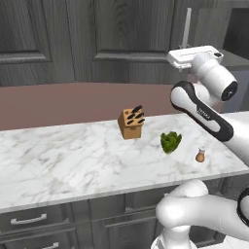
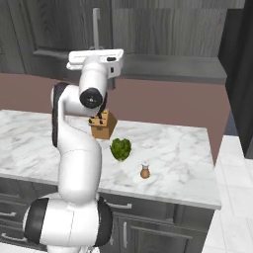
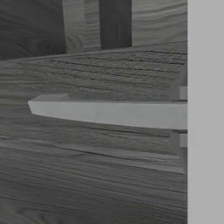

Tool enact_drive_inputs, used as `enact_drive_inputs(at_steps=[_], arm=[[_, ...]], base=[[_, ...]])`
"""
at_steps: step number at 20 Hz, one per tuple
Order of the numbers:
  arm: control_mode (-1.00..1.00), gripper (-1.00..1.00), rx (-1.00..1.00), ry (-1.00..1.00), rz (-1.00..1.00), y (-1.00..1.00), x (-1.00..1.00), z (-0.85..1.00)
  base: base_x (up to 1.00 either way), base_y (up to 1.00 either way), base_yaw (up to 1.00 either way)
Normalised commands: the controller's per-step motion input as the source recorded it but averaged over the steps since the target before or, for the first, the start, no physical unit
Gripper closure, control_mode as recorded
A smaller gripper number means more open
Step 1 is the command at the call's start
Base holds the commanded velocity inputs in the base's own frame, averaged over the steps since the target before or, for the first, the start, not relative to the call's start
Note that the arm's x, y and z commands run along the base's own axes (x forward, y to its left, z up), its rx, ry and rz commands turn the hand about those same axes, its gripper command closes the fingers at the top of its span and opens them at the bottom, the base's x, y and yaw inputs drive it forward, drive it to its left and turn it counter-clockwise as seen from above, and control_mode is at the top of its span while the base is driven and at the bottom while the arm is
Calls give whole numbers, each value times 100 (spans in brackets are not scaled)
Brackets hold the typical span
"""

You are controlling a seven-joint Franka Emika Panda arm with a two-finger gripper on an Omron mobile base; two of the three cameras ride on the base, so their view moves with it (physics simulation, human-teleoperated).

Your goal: Pick the pan from the cabinet and place it on the stove. Then turn on the stove burner for the pan.

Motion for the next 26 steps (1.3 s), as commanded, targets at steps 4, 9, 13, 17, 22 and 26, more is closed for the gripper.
enact_drive_inputs(at_steps=[4,9,13,17,22,26], arm=[[-100,100,0,-4,0,24,-100,0],[-100,100,0,-4,5,46,-100,0],[-100,100,0,-3,4,46,-100,0],[-100,-100,0,-1,0,20,-80,0],[-100,-100,4,-1,1,-35,-50,4],[-100,-100,7,0,1,-74,-59,16]], base=[[0,0,0],[0,0,0],[0,0,0],[0,0,0],[0,0,0],[0,0,0]])
